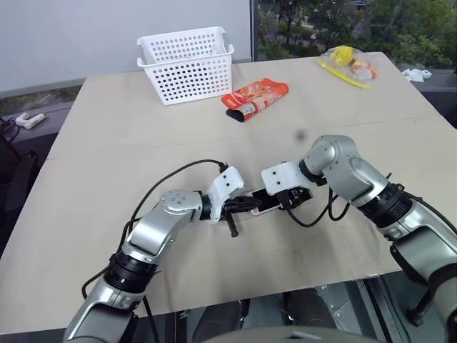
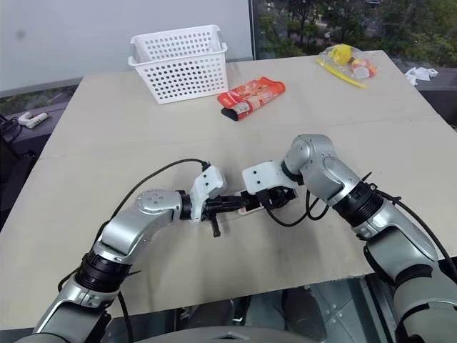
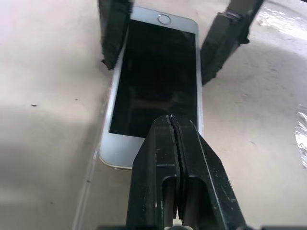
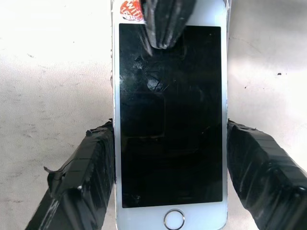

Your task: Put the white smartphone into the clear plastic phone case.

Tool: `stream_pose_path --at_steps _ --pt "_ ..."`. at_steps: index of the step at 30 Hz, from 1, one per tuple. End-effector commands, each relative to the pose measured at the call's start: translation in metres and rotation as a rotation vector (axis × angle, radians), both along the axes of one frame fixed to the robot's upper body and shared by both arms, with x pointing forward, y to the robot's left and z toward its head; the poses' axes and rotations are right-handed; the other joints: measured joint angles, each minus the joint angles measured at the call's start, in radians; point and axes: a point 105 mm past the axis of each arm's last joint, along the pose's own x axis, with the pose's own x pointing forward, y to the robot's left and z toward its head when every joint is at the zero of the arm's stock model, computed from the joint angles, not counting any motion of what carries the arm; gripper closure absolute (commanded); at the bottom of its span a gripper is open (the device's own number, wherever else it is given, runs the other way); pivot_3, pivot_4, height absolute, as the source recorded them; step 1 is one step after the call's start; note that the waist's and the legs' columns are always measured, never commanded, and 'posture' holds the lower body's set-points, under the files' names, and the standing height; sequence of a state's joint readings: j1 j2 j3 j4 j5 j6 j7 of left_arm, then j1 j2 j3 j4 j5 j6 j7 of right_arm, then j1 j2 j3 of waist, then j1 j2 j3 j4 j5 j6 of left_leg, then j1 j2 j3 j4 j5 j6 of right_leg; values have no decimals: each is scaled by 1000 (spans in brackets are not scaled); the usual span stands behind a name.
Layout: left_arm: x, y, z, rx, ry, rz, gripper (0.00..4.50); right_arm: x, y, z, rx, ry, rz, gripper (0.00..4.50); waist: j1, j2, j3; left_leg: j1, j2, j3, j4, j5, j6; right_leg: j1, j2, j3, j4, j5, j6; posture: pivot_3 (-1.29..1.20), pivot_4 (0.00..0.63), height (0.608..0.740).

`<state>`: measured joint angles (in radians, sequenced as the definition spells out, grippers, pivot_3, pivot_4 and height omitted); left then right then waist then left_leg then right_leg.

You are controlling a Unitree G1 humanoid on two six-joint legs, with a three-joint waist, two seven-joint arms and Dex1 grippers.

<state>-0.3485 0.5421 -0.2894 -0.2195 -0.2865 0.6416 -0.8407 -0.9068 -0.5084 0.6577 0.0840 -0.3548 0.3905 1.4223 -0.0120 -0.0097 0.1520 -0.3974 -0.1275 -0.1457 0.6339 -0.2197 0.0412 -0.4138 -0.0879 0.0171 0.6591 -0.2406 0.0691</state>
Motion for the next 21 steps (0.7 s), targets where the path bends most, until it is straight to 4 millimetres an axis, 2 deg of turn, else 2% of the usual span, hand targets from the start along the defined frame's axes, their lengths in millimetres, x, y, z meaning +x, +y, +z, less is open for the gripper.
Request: stream_pose_path --at_steps 1,6,16,21 --pt "-4 14 -39 101 123 76 4500 0 6 5 11 -27 19 1533 0 0 0 0 0 0 0 0 0 0 0 0 0 0 0 0 150 740" --pt "-13 13 -55 123 186 86 4500 0 9 1 4 -33 19 1533 0 -1 -2 1 0 0 0 0 0 0 0 0 1 0 0 0 150 740" --pt "-19 15 -66 158 235 104 4500 -5 17 -5 -10 -37 31 1533 -1 -1 -11 5 0 0 0 -2 3 3 0 1 2 0 0 0 150 740" --pt "-21 14 -68 157 244 109 4500 -8 18 -7 -17 -17 43 1533 -2 -1 -12 18 0 0 -1 -6 0 15 1 1 1 -3 4 0 150 740"
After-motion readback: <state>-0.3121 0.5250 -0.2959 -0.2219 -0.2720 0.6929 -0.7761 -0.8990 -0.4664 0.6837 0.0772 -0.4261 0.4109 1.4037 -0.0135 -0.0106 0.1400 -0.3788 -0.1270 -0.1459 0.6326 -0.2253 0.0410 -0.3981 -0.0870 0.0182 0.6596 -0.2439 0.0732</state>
